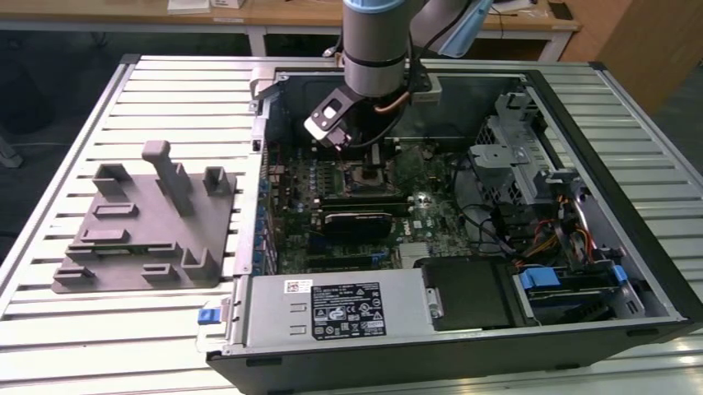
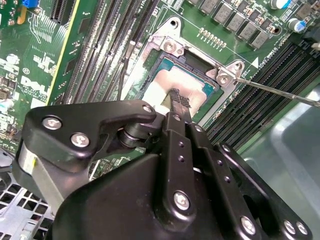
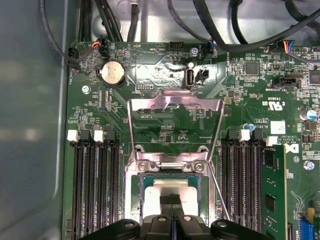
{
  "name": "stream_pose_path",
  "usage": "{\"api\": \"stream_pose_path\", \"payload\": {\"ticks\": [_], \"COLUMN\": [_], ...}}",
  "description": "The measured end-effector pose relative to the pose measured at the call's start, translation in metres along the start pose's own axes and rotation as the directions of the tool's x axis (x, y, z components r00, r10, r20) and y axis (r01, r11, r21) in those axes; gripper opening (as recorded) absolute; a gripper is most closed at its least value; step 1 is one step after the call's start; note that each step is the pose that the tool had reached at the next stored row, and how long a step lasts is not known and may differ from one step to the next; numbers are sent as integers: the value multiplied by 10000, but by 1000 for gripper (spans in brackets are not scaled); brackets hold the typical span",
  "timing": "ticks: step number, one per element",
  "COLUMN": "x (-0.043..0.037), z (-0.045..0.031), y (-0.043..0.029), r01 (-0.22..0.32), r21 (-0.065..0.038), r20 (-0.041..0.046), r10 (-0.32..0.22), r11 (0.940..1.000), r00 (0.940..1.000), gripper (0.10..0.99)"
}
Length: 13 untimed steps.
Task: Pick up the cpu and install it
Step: 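Place the cpu into insertion slot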
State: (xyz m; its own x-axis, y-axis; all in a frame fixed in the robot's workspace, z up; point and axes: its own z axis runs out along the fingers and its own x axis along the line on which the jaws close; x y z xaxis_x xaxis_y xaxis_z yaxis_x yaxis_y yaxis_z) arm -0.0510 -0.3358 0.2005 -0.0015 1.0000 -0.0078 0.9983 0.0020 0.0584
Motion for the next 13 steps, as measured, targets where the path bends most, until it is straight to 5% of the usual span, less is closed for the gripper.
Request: {"api": "stream_pose_path", "payload": {"ticks": [13], "x": [-1], "z": [18], "y": [-1], "r01": [0], "r21": [4], "r20": [0], "r10": [0], "r11": [10000], "r00": [10000], "gripper": [106]}}
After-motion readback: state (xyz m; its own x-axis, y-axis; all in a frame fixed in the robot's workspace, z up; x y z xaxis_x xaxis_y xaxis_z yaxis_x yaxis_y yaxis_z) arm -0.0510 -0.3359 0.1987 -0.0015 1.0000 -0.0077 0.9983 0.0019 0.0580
